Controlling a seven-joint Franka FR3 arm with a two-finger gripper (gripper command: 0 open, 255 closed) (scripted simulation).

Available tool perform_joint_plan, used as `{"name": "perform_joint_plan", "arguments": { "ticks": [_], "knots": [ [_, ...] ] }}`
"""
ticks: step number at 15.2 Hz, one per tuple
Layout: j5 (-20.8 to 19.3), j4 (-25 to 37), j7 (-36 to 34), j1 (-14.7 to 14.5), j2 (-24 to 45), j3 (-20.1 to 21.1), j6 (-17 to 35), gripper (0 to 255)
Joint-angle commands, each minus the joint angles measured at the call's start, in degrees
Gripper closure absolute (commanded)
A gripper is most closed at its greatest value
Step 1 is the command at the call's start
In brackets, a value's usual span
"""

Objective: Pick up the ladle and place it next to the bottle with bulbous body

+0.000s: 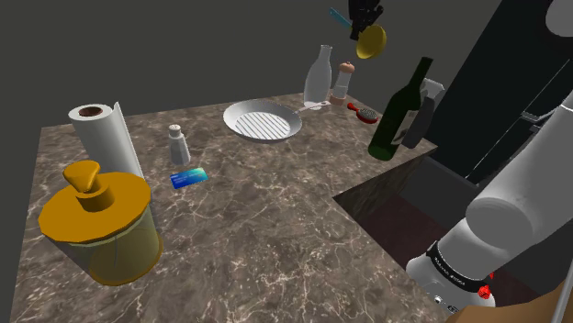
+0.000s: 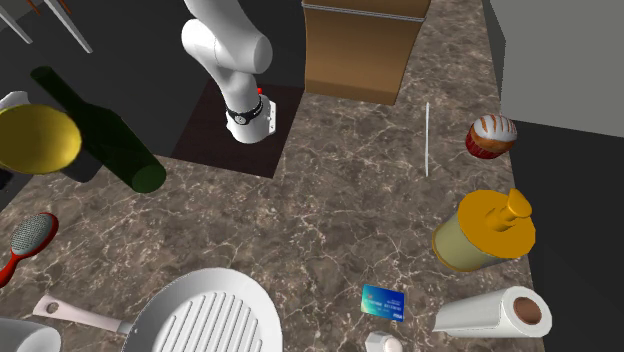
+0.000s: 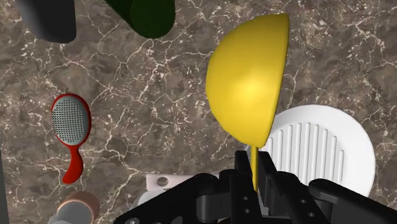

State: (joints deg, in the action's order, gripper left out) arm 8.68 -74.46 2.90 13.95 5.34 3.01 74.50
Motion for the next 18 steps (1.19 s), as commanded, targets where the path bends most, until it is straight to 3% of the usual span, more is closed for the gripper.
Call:
{"name": "perform_joint_plan", "arguments": {
  "ticks": [1, 2, 18],
  "knots": [
    [-0.21, 4.31, 2.5, 1.42, 3.22, -1.14, -1.46, 255],
    [-0.25, 5.5, 3.14, 1.83, 4.07, -1.41, -1.89, 255],
    [-0.46, -14.33, 5.07, 1.69, -1.25, -1.39, 12.49, 255]
  ]
}}
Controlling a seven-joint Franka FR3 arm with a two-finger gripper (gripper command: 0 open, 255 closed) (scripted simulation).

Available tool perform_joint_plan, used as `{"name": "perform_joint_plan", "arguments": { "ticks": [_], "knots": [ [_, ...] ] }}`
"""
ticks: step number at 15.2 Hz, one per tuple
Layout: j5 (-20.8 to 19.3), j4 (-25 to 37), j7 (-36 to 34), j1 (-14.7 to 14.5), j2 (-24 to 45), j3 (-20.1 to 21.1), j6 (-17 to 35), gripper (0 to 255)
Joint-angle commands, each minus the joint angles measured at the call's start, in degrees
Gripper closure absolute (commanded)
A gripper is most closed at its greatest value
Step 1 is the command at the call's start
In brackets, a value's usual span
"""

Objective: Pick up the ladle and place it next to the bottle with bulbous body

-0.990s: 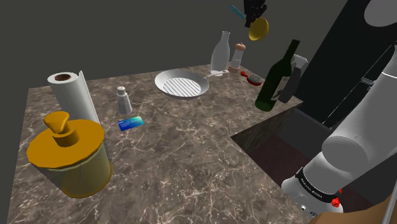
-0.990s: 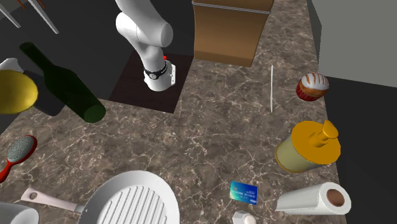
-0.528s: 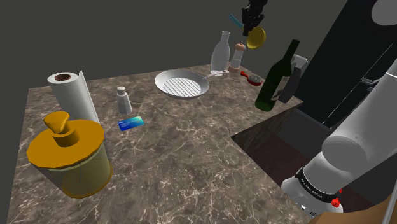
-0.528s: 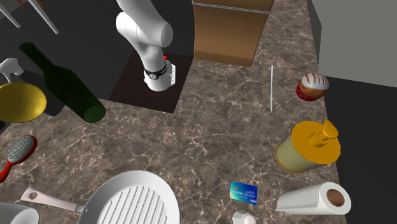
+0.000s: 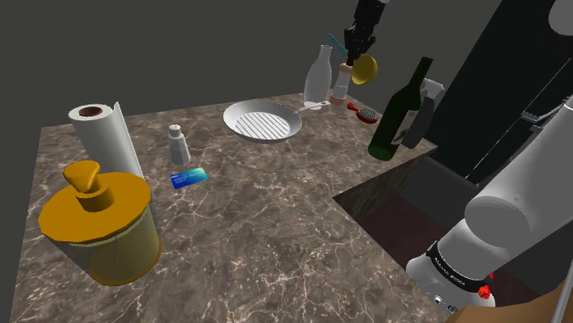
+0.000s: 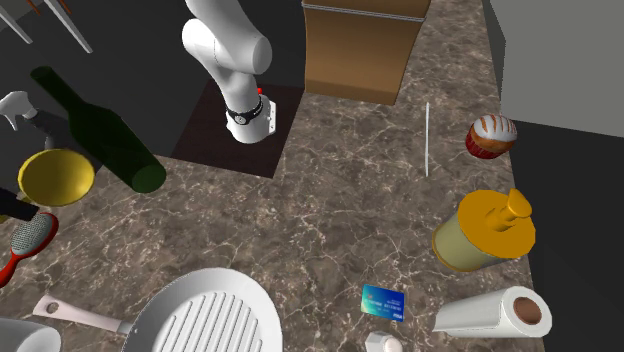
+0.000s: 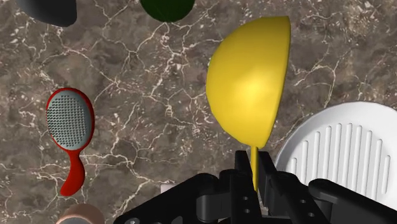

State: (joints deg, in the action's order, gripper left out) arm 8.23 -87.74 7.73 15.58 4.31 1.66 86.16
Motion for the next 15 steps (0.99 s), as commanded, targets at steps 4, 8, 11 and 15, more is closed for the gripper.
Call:
{"name": "perform_joint_plan", "arguments": {
  "ticks": [4, 8, 11, 15],
  "knots": [
    [0.0, -4.83, 0.64, 0.02, -0.77, -0.03, 4.06, 255],
    [0.03, -8.3, 1.04, -0.02, -1.07, -0.01, 7.19, 255],
    [0.06, -10.71, 1.33, -0.04, -1.16, 0.01, 9.5, 255],
    [0.12, -13.69, 1.71, -0.08, -1.09, 0.04, 12.53, 255]
  ]
}}
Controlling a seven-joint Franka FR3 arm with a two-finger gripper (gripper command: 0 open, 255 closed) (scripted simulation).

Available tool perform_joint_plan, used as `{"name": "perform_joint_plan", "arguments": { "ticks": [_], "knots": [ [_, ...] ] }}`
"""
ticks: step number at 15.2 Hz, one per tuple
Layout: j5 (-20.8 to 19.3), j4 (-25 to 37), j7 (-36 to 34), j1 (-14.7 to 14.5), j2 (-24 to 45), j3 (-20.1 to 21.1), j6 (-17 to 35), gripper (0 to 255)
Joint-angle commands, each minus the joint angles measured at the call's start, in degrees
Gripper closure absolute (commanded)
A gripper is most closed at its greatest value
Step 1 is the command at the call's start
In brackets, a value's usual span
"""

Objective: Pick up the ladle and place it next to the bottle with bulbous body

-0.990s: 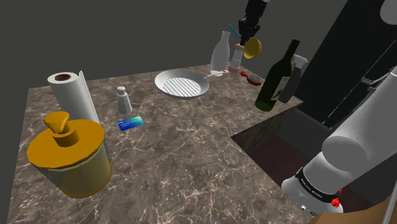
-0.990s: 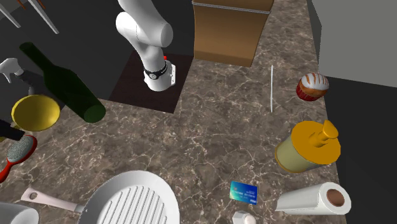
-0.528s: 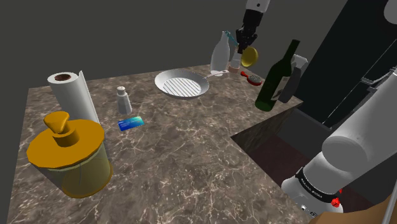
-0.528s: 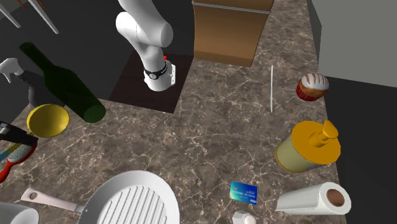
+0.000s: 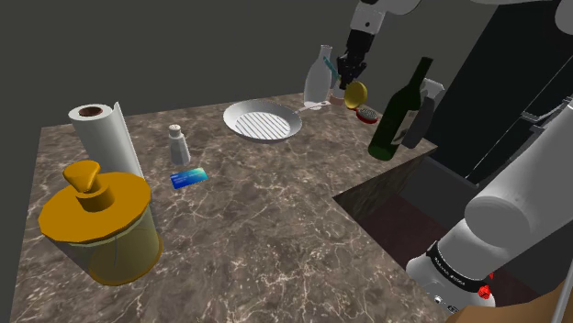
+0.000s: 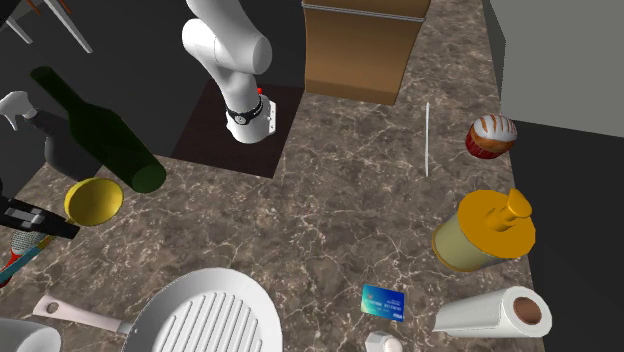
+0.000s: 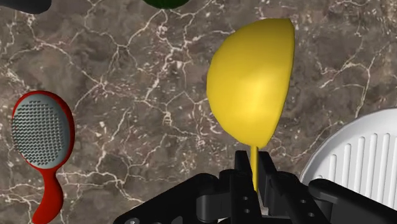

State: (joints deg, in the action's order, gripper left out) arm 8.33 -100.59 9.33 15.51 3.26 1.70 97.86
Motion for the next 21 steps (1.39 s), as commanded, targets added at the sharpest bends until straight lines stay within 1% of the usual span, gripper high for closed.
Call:
{"name": "perform_joint_plan", "arguments": {
  "ticks": [1, 11, 21],
  "knots": [
    [0.04, -1.55, 0.21, -0.02, 0.01, 0.01, 1.58, 255],
    [0.27, -7.82, 1.15, -0.12, 1.17, 0.09, 8.95, 255],
    [0.61, -12.74, 2.11, -0.22, 3.48, 0.18, 16.14, 255]
  ]
}}
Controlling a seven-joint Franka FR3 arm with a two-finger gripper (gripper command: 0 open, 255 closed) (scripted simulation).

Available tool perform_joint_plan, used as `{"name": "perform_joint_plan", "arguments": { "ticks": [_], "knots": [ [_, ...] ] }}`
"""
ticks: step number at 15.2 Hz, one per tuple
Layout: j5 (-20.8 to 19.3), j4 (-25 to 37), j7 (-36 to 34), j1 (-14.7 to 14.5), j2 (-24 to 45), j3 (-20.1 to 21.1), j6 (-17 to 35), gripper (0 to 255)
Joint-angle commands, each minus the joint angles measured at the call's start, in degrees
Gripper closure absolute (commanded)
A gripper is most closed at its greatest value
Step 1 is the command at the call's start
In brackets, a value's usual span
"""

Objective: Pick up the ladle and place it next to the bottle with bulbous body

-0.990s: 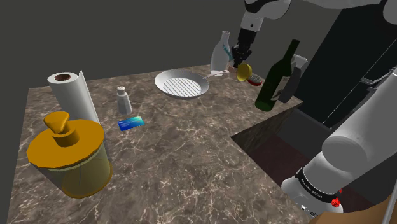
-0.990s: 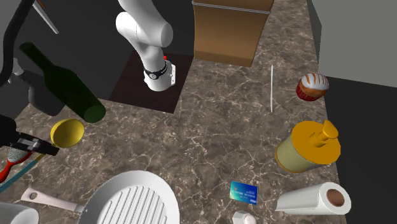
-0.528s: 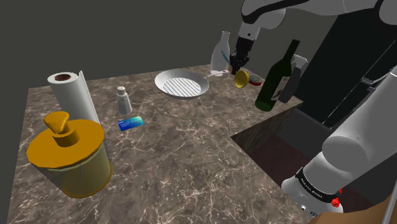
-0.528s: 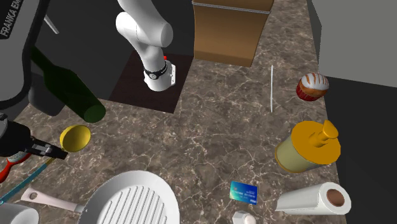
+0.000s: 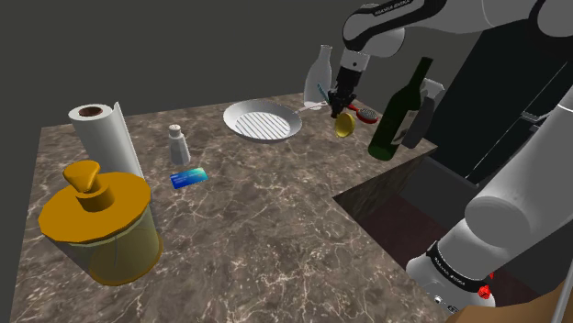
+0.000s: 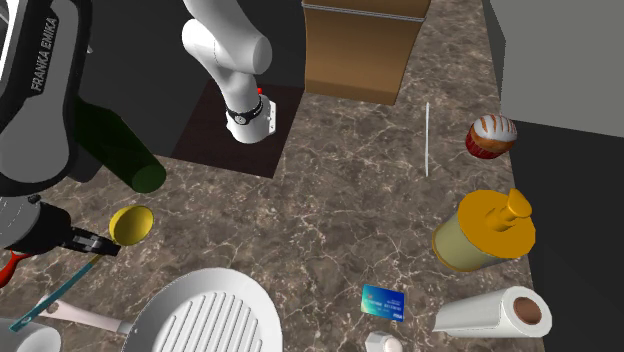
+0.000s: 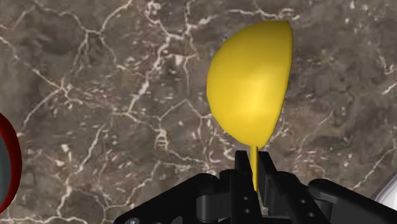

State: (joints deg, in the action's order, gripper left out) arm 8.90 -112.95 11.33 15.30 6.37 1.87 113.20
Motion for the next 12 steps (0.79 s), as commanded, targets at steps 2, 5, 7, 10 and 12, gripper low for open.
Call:
{"name": "perform_joint_plan", "arguments": {
  "ticks": [2, 5, 7, 10, 12],
  "knots": [
    [0.13, -1.21, 0.31, -0.03, 0.97, 0.03, 2.21, 255],
    [0.26, -2.37, 0.61, -0.06, 1.94, 0.06, 4.32, 255],
    [0.37, -3.2, 0.85, -0.08, 2.78, 0.09, 5.98, 255],
    [0.38, -3.2, 0.85, -0.09, 2.78, 0.08, 5.98, 255],
    [0.38, -3.2, 0.85, -0.09, 2.78, 0.08, 5.98, 255]
  ]
}}
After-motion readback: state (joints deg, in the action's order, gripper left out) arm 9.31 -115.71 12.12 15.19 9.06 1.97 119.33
